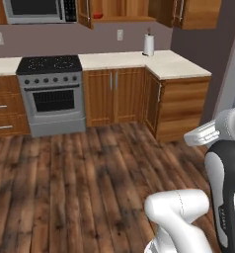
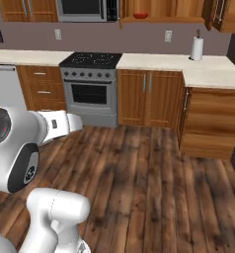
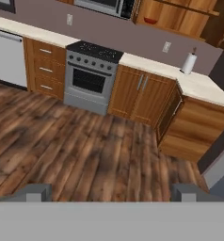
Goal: Take the smaller bowl and place it next to the appetizer plate on the dining counter , and place the larger bowl next to the plate with cooked food.
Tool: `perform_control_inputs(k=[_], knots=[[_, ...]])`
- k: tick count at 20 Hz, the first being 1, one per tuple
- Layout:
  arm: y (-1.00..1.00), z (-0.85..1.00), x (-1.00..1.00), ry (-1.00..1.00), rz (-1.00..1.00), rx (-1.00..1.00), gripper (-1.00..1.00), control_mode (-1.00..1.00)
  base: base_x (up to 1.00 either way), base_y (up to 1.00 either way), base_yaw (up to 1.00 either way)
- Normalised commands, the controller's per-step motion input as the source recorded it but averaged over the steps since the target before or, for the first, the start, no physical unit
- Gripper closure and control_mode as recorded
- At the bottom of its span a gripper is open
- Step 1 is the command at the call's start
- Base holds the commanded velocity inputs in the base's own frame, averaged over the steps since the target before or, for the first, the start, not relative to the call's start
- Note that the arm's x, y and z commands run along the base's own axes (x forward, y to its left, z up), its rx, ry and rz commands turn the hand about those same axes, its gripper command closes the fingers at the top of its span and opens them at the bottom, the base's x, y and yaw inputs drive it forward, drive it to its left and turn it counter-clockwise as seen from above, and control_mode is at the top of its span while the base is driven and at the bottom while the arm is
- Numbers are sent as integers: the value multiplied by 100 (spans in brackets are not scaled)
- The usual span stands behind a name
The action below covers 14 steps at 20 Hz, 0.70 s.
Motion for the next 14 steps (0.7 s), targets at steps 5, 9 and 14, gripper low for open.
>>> perform_control_inputs(k=[5,9,14], knots=[[0,0,0,0,0,0,-100,100,100,-39,0],[0,0,0,0,0,0,-100,100,100,-48,0],[0,0,0,0,0,0,-100,100,100,-42,0]])
